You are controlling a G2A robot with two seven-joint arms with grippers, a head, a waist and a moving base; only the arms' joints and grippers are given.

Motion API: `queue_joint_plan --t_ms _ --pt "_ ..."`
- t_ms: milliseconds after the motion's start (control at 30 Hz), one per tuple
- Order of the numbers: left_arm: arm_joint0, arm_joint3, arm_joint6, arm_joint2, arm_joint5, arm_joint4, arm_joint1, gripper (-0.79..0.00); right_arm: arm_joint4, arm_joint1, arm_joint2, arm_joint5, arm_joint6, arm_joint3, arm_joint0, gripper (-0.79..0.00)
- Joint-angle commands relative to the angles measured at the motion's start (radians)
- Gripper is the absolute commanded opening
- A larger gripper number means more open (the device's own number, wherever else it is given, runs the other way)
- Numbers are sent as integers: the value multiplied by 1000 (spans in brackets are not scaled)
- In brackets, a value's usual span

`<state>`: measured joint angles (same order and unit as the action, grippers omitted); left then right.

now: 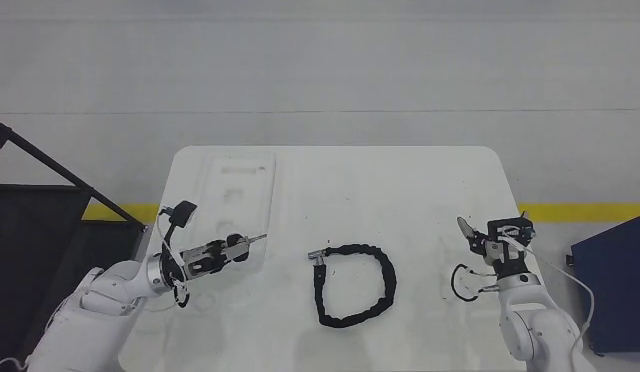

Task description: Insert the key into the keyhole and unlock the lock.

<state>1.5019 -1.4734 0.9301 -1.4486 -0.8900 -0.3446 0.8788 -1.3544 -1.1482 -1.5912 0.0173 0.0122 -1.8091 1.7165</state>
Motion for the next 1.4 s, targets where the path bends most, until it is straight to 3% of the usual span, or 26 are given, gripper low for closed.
queue_joint_plan --t_ms 0,100,167,333,533,1133,1200,1267,1367 --pt "13 8 2 -17 2 -56 -6 -785 -136 5 19 29 24 -18 -31 0" --pt "15 9 3 -20 3 -65 -7 -785 -409 14 67 50 6 -36 -95 0" --pt "15 9 3 -20 3 -65 -7 -785 -505 13 117 78 26 -34 -143 0" --pt "15 9 3 -20 3 -65 -7 -785 -759 12 269 254 155 -22 -276 0" --pt "15 9 3 -20 3 -65 -7 -785 -859 -4 413 337 144 52 -402 0" --pt "15 9 3 -20 3 -65 -7 -785 -840 -13 440 317 162 84 -425 0" --pt "15 9 3 -20 3 -65 -7 -785 -738 -14 428 409 129 85 -431 0" --pt "15 9 3 -20 3 -65 -7 -785 -608 -14 411 563 118 85 -462 0" --pt "15 9 3 -20 3 -65 -7 -785 -437 -19 411 792 194 102 -547 0"
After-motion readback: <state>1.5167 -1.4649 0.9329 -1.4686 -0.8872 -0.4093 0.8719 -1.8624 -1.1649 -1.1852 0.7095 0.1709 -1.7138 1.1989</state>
